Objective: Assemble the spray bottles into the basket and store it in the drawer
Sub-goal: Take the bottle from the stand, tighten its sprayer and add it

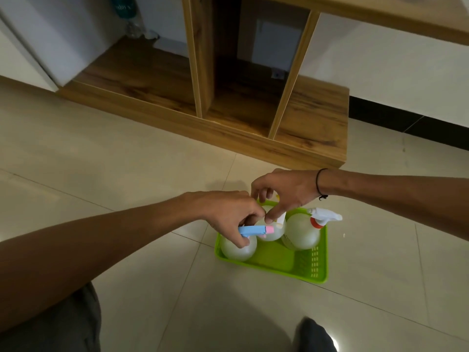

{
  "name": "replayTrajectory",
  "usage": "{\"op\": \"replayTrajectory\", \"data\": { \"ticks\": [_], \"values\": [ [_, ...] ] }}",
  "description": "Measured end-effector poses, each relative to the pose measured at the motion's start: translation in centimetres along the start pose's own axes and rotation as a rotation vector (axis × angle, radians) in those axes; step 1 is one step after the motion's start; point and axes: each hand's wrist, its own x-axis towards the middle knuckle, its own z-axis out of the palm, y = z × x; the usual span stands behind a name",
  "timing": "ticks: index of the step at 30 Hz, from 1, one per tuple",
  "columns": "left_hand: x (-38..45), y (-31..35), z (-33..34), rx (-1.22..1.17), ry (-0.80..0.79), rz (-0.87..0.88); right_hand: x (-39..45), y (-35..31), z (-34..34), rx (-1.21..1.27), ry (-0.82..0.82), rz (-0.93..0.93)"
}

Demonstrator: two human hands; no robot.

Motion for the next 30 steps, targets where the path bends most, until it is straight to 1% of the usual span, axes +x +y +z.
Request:
{"op": "replayTrajectory", "data": {
  "ticks": [5, 8, 12, 14, 18, 21, 24, 26, 28, 30],
  "values": [
    [-0.6, -0.4, -1.0, -0.018, -0.057, -0.041, -1.0, 0.5, 0.0, 0.035, 0.067, -0.003],
    [-0.9, -0.4, -2.1, -0.091, -0.077, -0.058, -1.5, 0.8, 0.1, 0.081, 0.108, -0.004],
    [-1.1, -0.6, -3.9, -0.269, -0.023, -0.056, -2.1, 1.5, 0.3, 0.130, 0.158, 0.003],
    [-0.9, -1.0, -4.2, -0.267, 0.022, -0.067, -2.3, 1.8, 0.5, 0.140, 0.170, 0.010],
    [-0.3, -1.9, -4.0, -0.176, 0.118, -0.109, -2.7, 2.4, 0.9, 0.163, 0.207, 0.018],
    [-0.1, -2.8, -3.7, -0.101, 0.137, -0.195, -3.5, 3.2, 1.2, 0.236, 0.267, 0.037],
    [0.0, -3.8, -3.2, -0.112, 0.140, -0.298, -4.6, 3.9, 1.8, 0.356, 0.352, 0.082],
    [0.0, -4.6, -3.2, -0.125, 0.107, -0.425, -5.3, 4.3, 2.1, 0.402, 0.437, 0.107],
    [-0.4, -5.3, -3.0, -0.159, -0.004, -0.597, -5.7, 4.8, 2.4, 0.449, 0.500, 0.147],
    [-0.9, -5.6, -2.3, -0.200, -0.168, -0.715, -5.9, 5.6, 2.9, 0.520, 0.507, 0.238]
  ]
}}
